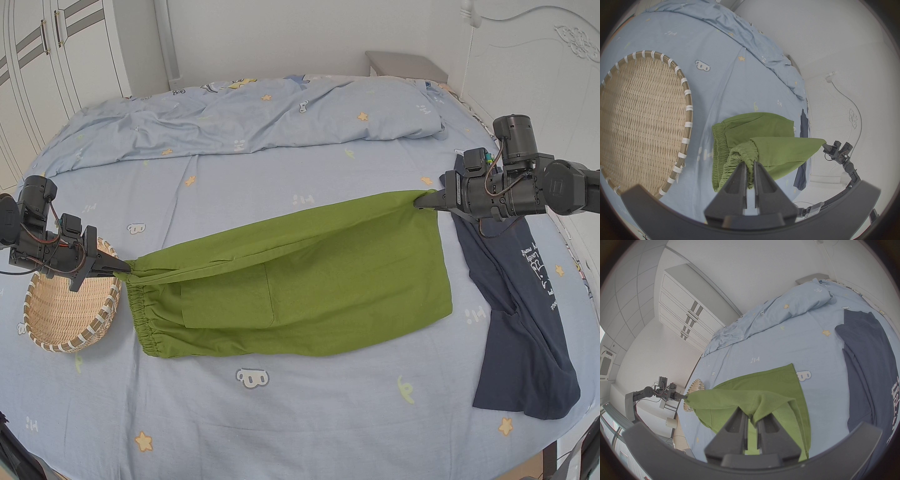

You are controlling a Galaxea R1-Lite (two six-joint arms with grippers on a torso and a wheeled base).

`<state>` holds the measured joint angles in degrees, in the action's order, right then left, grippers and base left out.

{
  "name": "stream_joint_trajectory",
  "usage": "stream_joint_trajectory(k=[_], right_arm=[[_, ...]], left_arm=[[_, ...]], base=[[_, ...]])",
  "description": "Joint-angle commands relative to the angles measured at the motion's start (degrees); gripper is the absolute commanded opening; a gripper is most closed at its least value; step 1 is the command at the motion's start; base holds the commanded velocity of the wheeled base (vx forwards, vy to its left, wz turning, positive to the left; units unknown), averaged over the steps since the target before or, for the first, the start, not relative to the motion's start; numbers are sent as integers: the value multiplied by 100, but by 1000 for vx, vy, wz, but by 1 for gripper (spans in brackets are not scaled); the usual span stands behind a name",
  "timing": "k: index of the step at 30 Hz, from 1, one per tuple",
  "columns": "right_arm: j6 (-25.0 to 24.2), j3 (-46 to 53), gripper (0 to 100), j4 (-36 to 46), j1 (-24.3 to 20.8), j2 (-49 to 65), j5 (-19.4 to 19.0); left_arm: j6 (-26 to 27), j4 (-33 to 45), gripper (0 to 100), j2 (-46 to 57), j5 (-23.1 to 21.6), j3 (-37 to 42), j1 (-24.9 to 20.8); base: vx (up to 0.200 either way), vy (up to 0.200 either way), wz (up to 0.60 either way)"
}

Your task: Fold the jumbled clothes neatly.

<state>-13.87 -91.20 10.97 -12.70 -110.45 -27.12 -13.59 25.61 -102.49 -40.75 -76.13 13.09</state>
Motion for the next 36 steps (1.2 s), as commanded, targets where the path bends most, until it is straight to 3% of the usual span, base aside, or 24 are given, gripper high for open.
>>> stream_joint_trajectory(k=[1, 14, 36], right_arm=[[7, -179, 0, -16, 31, -170, 5], [7, -829, 0, -42, 75, -865, 5], [157, -1111, 0, -289, 154, -1480, -3]], left_arm=[[15, -4, 0, -52, 6, -33, 27], [23, -135, 0, -316, -3, -33, 0], [15, -417, 0, -703, 6, -25, -88]], base=[[0, 0, 0], [0, 0, 0], [0, 0, 0]])
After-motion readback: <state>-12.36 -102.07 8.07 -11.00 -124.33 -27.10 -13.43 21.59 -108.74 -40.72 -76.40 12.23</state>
